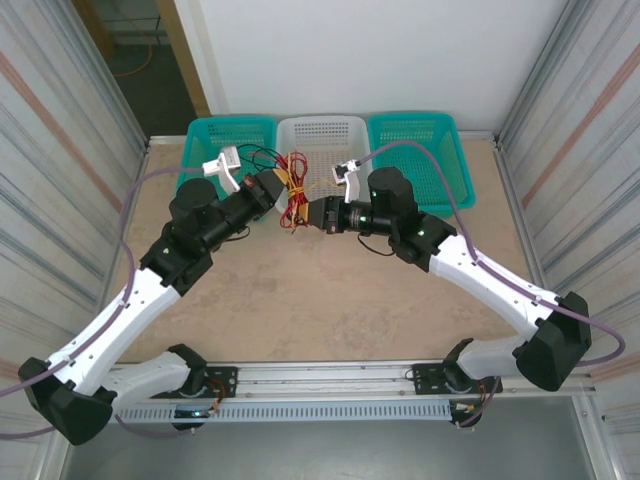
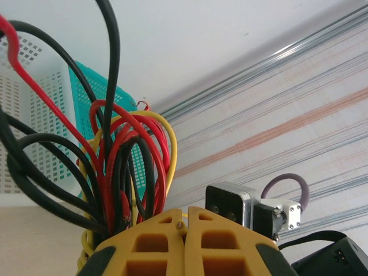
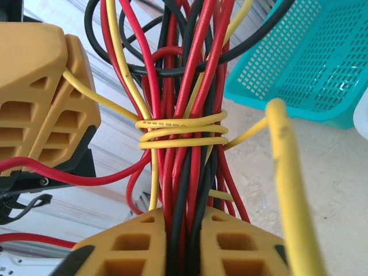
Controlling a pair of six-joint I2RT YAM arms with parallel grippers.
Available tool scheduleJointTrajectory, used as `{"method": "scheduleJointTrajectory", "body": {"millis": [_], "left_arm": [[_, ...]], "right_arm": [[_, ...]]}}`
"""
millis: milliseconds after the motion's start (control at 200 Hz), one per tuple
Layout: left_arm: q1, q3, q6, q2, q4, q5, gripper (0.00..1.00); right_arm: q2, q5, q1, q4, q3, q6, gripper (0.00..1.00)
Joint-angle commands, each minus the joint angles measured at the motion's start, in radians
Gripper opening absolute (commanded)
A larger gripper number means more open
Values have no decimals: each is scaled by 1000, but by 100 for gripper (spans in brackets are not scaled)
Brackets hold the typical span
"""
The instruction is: Untangle the cables
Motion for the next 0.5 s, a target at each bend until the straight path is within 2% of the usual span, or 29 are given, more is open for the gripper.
{"method": "scheduleJointTrajectory", "body": {"millis": [0,50,70,220,371,491], "left_arm": [[-4,17,5,-12,70,31,0],[0,23,28,-16,35,20,1],[3,27,42,-19,14,17,8],[67,138,267,-39,-255,35,97],[216,317,575,-16,-568,200,99],[319,366,681,34,-662,457,99]], "right_arm": [[1,-17,3,-10,41,-28,4],[-5,-7,1,-30,48,-45,0],[-8,-4,1,-41,52,-54,0],[-34,26,-13,-193,107,-150,0],[-39,49,-16,-419,203,-316,0],[-27,54,-13,-549,263,-424,0]]}}
